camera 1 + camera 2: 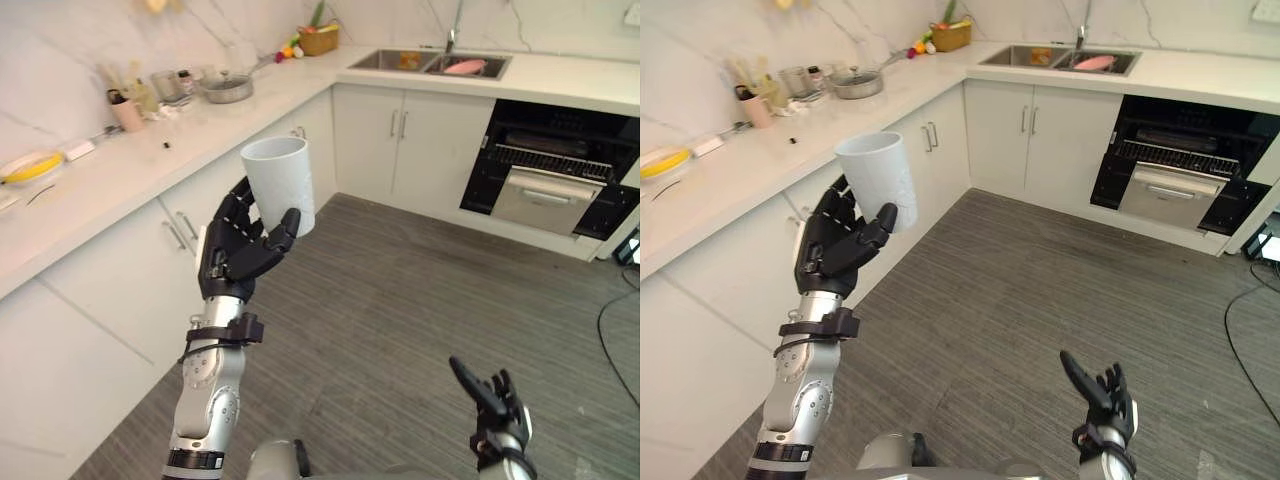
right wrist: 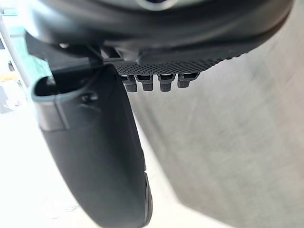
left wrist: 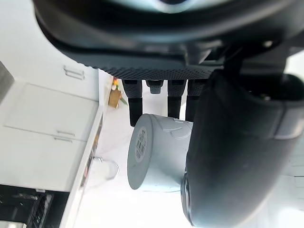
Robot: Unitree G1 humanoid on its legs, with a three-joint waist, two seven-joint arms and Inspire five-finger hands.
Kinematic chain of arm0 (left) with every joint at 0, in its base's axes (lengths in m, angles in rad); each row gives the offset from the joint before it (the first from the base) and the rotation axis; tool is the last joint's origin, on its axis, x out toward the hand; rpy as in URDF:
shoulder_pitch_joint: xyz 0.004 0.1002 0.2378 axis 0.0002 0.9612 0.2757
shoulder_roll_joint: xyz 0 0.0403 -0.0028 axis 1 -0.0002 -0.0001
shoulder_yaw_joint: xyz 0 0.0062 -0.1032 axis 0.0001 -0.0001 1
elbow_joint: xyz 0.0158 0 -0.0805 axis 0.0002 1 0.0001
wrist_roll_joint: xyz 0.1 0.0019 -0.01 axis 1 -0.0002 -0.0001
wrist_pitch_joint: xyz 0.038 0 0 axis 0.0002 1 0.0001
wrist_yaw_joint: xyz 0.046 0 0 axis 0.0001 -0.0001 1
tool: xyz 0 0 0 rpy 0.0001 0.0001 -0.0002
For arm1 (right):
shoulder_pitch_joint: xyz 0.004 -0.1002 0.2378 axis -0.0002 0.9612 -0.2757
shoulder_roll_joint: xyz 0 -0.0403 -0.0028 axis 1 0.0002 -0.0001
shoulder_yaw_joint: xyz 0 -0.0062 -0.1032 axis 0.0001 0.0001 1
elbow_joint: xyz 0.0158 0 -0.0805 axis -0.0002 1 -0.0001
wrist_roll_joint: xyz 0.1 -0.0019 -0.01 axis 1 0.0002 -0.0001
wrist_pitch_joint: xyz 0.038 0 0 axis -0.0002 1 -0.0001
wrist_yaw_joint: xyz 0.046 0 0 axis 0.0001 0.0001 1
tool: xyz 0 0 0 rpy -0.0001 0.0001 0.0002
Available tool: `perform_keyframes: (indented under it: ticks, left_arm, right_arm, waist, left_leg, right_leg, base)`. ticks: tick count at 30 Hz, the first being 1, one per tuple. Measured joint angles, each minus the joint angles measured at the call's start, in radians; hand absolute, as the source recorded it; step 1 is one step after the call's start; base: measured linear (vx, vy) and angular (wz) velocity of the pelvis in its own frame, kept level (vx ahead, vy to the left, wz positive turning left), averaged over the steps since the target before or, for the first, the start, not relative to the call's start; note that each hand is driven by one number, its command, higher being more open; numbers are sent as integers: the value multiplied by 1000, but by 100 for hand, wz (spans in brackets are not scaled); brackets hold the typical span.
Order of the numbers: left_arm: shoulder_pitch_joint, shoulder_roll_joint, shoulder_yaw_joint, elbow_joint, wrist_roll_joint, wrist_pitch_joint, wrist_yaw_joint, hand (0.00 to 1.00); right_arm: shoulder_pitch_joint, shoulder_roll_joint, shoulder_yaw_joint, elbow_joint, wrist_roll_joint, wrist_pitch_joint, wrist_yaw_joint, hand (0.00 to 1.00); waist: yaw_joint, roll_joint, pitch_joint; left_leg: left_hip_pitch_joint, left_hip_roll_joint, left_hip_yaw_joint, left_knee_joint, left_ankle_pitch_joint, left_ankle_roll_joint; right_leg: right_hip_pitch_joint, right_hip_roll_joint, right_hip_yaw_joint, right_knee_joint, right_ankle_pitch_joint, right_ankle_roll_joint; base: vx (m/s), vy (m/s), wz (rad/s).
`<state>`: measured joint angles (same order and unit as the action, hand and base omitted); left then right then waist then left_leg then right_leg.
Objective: Walk over to the sink, pick up the cup, carry it to the dishwasher, place the cup inside the dishwasher, then close the dishwasher door
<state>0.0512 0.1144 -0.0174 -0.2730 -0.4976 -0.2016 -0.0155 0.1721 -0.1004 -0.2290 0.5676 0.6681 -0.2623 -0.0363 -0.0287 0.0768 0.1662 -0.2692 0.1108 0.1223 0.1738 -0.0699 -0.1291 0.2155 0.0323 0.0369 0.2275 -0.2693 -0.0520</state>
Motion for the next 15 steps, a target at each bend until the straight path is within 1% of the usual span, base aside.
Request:
perform_keyframes:
  ticks: [1,2,3,4,5,6,7,8,9,10,11,12,13,14,15]
  left_arm:
    - [2,3,1,-1,-23,-3,-12,0]
    - [14,14,7,-1,-59,-4,-35,0]
    - [27,18,13,-1,-72,-7,-45,0]
    - [50,16,21,-1,-82,-14,-57,0]
    - [57,15,23,-1,-91,-15,-66,0]
    - [57,15,24,-1,-91,-15,-72,0]
    - [56,14,25,-1,-90,-15,-81,0]
    - [56,15,29,-1,-88,-15,-85,0]
    - [56,19,32,-3,-71,-15,-85,0]
    - [55,20,29,-6,-61,-15,-84,0]
    - [49,19,28,-10,-46,-15,-84,0]
    - [37,20,24,-10,-24,-15,-73,0]
    - [25,21,18,-9,-12,-16,-62,0]
    - [15,23,10,-8,-9,-16,-53,0]
    - [-3,25,6,-8,-7,-19,-50,0]
  right_arm:
    - [-6,-2,0,-1,0,0,0,100]
    - [-6,0,1,-3,1,2,-3,100]
    - [-5,0,1,-3,1,7,-6,100]
    - [-2,-3,0,-6,1,21,-10,100]
    - [3,-6,-7,-6,-1,38,-19,100]
    - [8,-2,-13,-6,-2,51,-29,100]
    - [18,8,-32,-5,1,81,-43,100]
    - [21,19,-47,2,6,94,-50,100]
    - [31,38,-60,14,7,104,-54,100]
    - [38,44,-60,16,5,106,-53,100]
    - [42,56,-60,22,-6,110,-52,100]
    - [43,77,-59,35,-16,112,-50,100]
    - [48,93,-59,36,-24,113,-48,100]
    - [54,105,-59,35,-24,113,-44,100]
    - [68,118,-59,24,-33,113,-38,100]
  waist:
    - [4,1,-1]
    - [13,-7,-5]
    - [14,-17,-10]
    - [12,-28,-19]
    - [9,-37,-21]
    - [6,-51,-22]
    - [-2,-77,-20]
    - [-6,-92,-11]
    - [-14,-101,-8]
    - [-24,-99,-9]
    - [-32,-95,-7]
    - [-42,-93,-4]
    - [-44,-90,-1]
    - [-46,-89,0]
    - [-49,-85,2]
  left_leg:
    - [3,6,0,-10,6,3]
    - [30,6,-2,21,106,35]
    - [39,-4,0,41,133,49]
    - [42,-27,-5,91,138,66]
    - [53,-51,2,128,120,122]
    - [64,-66,16,141,96,143]
    - [107,-99,40,150,61,155]
    - [157,-119,62,149,36,170]
    - [241,-140,79,124,-4,185]
    - [273,-141,82,107,-15,189]
    - [313,-137,85,87,-26,190]
    - [367,-121,86,52,-31,188]
    - [405,-105,87,22,-36,180]
    - [430,-87,90,2,-44,171]
    - [446,-63,90,-7,-74,167]
  right_leg:
    - [21,2,22,1,-17,5]
    - [65,-14,65,15,-58,14]
    - [72,-27,83,31,-71,15]
    - [68,-53,97,81,-77,16]
    - [52,-79,89,154,-77,17]
    - [39,-100,78,208,-77,23]
    - [0,-147,45,346,-53,77]
    - [-36,-185,11,475,1,170]
    - [-113,-257,-54,682,187,223]
    - [-147,-290,-87,762,218,192]
    - [-204,-317,-131,868,190,151]
    - [-271,-326,-176,941,151,108]
    - [-318,-314,-202,944,124,100]
    - [-363,-295,-218,908,103,102]
    - [-422,-262,-236,796,87,106]
  base:
    - [594,175,-111]
    - [498,170,-90]
    - [747,283,-101]
    - [737,288,-74]
    - [731,280,-55]
    - [595,194,-33]
    - [460,133,-28]
    - [619,158,-42]
    - [473,117,-38]
    - [443,108,-31]
    - [391,49,-18]
    - [371,17,-21]
    - [399,-38,-22]
    - [260,-97,-18]
    - [243,-120,-11]
